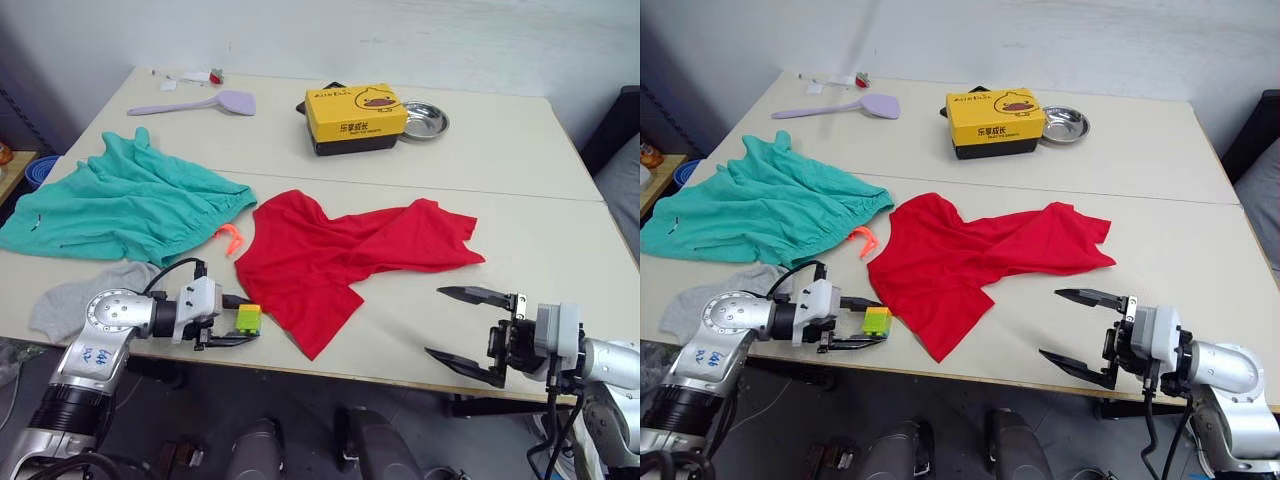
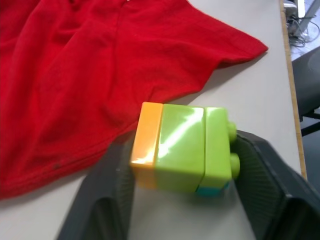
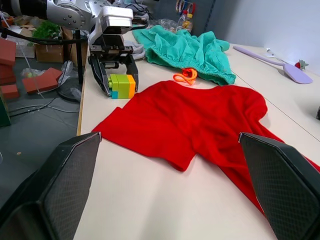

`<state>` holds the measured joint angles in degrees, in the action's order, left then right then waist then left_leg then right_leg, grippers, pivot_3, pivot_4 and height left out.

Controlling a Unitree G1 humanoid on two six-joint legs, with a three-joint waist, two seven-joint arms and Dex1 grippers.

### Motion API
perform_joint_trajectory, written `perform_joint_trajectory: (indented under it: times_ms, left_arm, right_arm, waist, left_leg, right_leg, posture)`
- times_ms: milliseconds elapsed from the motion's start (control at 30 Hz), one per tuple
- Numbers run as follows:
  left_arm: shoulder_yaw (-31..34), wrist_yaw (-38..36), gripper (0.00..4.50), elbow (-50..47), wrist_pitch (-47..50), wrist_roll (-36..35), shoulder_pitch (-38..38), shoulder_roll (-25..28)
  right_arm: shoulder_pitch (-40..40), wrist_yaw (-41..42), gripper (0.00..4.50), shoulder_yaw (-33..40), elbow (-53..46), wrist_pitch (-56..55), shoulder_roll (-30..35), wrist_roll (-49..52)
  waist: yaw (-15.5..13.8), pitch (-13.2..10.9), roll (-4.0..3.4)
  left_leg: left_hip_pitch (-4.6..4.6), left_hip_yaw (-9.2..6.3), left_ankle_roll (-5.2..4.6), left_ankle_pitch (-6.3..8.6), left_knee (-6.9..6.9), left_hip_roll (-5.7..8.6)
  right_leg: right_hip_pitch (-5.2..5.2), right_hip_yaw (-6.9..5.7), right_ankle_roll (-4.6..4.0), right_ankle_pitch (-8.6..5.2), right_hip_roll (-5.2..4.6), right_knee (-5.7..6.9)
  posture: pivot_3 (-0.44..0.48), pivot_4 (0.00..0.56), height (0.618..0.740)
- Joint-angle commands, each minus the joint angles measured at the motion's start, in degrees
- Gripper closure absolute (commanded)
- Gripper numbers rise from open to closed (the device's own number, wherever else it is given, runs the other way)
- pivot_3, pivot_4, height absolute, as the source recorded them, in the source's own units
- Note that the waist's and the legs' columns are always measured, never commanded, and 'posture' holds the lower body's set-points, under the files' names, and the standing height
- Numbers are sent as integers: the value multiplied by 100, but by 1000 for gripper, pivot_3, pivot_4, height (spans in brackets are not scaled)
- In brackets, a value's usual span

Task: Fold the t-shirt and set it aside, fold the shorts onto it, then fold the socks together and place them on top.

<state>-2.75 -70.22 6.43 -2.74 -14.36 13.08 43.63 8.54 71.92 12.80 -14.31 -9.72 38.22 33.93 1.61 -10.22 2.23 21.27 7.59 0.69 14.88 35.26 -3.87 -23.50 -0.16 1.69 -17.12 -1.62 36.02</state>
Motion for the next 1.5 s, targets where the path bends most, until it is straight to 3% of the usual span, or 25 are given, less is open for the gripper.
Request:
perform_joint_trajectory:
  times_ms: [33, 167, 267, 400, 500, 633, 800, 900, 1233, 1267, 1433, 1500]
  left_arm:
    - [113, -83, 2347, 39, -208, 2, -84, 108]
    - [869, 276, 2347, -530, 306, -698, -473, 96]
    - [2149, 1025, 2347, -970, 997, -1218, -1040, 173]
    - [4091, 2189, 2347, -298, 1577, -1438, -1290, 401]
    - [5052, 2826, 2347, 1120, 1795, -1322, -1434, 740]
    - [5162, 3627, 2347, 2713, 1813, -1078, -868, 1099]
    - [4624, 4017, 2347, 4566, 1083, -597, 19, 1402]
    - [4382, 4107, 2347, 5257, 714, -452, 501, 1475]
    - [3788, 4088, 2347, 6355, 330, -244, 1439, 1447]
    - [3752, 4212, 1631, 6390, 279, -204, 1440, 1468]
    - [3831, 4374, 68, 6395, -115, -251, 1354, 1590]
    - [3937, 3898, 30, 6234, -393, -420, 1319, 1605]
  right_arm:
    - [86, 218, 0, 79, 175, -332, -81, 24]
    - [-10, 412, 0, -52, 214, -497, -169, 93]
    - [-246, 356, 0, -340, 36, -415, -345, 176]
    - [-461, 29, 0, -604, -267, -228, -645, 224]
    - [-722, -252, 0, -856, -498, -78, -862, 188]
    - [-1031, -428, 0, -1028, -592, 65, -969, 158]
    - [-1351, -581, 0, -1138, -551, 167, -1043, 118]
    - [-1428, -586, 0, -1222, -613, 201, -1048, 145]
    - [-1343, -377, 0, -1165, -413, 93, -929, 42]
    - [-1315, -352, 0, -1135, -378, 79, -912, 38]
    - [-1147, -314, 0, -895, -316, 76, -709, 24]
    - [-1122, -332, 0, -714, -284, 104, -532, 38]
  waist:
    - [5, 0, 0]
    - [34, -1, 0]
    - [93, -3, 4]
    - [112, -4, 4]
    - [166, -4, 3]
    - [93, 0, 10]
    - [-20, 31, 65]
    - [-10, 39, 77]
    - [42, 39, 77]
    - [44, 38, 75]
    - [1, 38, 77]
    - [-3, 38, 77]
  left_leg:
    - [-2, 2, 0, 0, 0, -1]
    - [-5, 3, 0, 0, 0, -4]
    - [-6, 2, 3, -2, 0, -12]
    - [-9, -13, 17, -11, 3, -13]
    - [-16, -18, 20, -14, 4, -12]
    - [-13, -19, 26, -10, 3, -2]
    - [6, -40, 55, 8, -2, 3]
    - [14, -40, 56, 9, -19, 4]
    - [24, -43, 62, 13, -25, 1]
    - [24, -43, 62, 12, -23, 1]
    - [20, -45, 58, 8, -8, 2]
    - [19, -44, 56, 6, -6, 3]
  right_leg:
    - [0, 1, 0, 0, 1, 2]
    - [-3, 4, 0, 0, 4, 12]
    - [-4, 4, -2, -1, 6, 19]
    - [-11, -7, -16, -9, 6, 47]
    - [-12, -10, -24, -14, 6, 54]
    - [-13, -15, -25, -15, -9, 50]
    - [-18, -54, -36, -20, -36, 35]
    - [-17, -87, -89, -50, -70, 32]
    - [-22, -116, -66, -42, -68, 48]
    - [-22, -117, -64, -42, -67, 52]
    - [-21, -121, -57, -45, -68, 77]
    - [-19, -121, -56, -45, -71, 79]
  posture:
    - [0, 150, 740]
    - [0, 150, 740]
    - [0, 150, 740]
    - [0, 150, 740]
    - [0, 150, 740]
    - [0, 150, 740]
    - [0, 150, 740]
    - [0, 150, 740]
    - [0, 150, 740]
    - [0, 150, 740]
    - [0, 150, 740]
    - [0, 150, 740]
